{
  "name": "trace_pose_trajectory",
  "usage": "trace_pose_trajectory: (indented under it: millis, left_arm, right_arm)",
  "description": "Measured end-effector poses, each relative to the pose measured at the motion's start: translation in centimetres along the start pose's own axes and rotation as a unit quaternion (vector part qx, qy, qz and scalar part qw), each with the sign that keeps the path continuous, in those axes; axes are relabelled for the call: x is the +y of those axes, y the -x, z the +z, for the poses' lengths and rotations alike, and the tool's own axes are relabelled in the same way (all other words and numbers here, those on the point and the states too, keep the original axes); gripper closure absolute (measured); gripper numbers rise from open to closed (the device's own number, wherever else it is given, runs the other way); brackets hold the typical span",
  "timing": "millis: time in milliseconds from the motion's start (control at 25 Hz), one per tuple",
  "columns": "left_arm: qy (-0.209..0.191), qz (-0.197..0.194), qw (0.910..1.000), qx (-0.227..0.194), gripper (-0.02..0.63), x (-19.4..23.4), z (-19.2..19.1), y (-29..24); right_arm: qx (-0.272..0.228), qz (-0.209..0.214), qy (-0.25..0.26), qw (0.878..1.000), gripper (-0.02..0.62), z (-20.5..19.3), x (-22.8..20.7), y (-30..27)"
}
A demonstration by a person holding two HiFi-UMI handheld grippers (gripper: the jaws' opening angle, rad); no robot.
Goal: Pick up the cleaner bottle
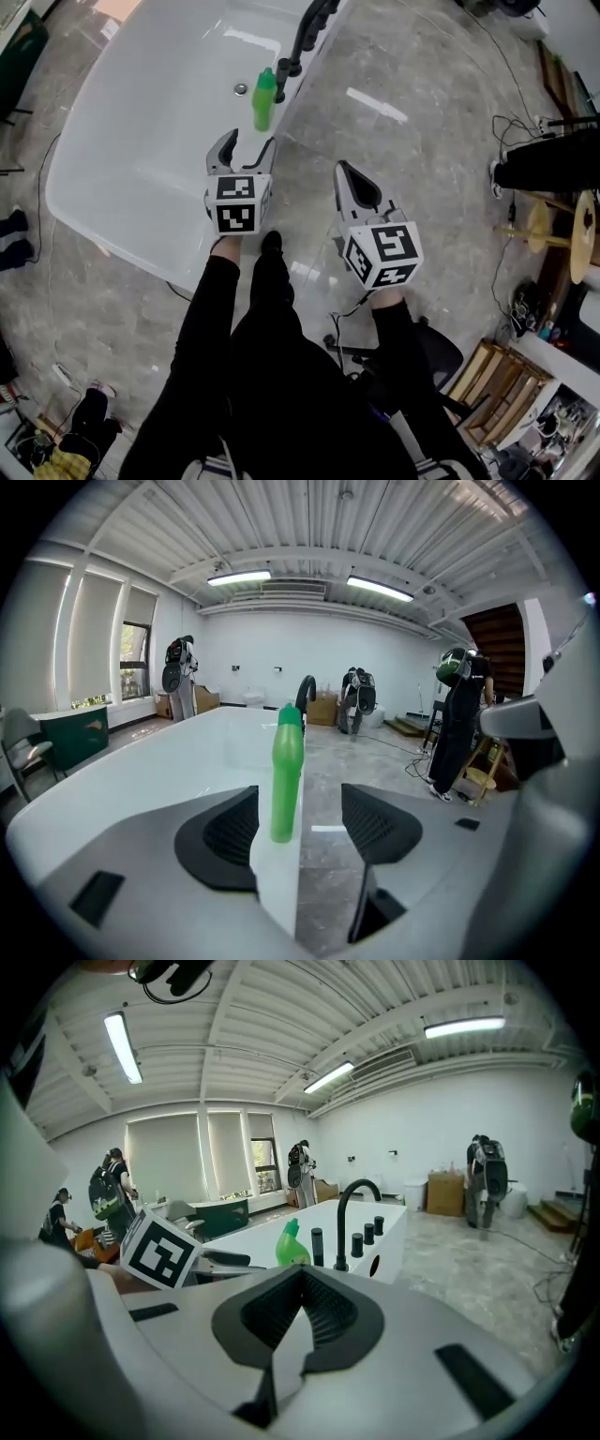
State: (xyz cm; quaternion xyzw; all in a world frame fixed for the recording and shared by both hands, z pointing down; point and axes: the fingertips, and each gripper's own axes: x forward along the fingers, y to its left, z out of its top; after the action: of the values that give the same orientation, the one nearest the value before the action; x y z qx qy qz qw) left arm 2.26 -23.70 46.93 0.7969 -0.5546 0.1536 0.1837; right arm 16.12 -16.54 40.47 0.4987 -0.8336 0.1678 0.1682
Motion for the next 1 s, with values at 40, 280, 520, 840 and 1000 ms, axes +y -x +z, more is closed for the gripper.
trace_pose_trajectory:
  millis: [40,280,520,840,1000]
  left_arm:
    - [0.005,0.0,1.0,0.007,0.325,0.3,-0.5,-1.0]
    - [0.009,-0.004,0.9995,0.03,0.325,1.1,-2.0,-5.4]
    - [0.005,0.0,0.9993,0.037,0.325,1.8,-3.3,-8.1]
    - [-0.003,-0.008,0.9989,0.046,0.326,2.3,-4.4,-10.5]
    - [-0.003,-0.01,0.9989,0.046,0.327,2.3,-4.7,-11.8]
  right_arm:
    - [0.003,-0.001,-0.002,1.0,0.594,-0.1,-0.3,-0.6]
    - [0.021,-0.009,-0.009,1.0,0.594,-1.0,-1.5,-3.4]
    - [0.042,-0.001,-0.022,0.999,0.594,-3.1,-1.4,-5.6]
    - [0.06,0.013,-0.023,0.998,0.594,-4.2,-1.5,-9.4]
    - [0.063,0.018,-0.018,0.998,0.594,-4.1,-2.0,-11.5]
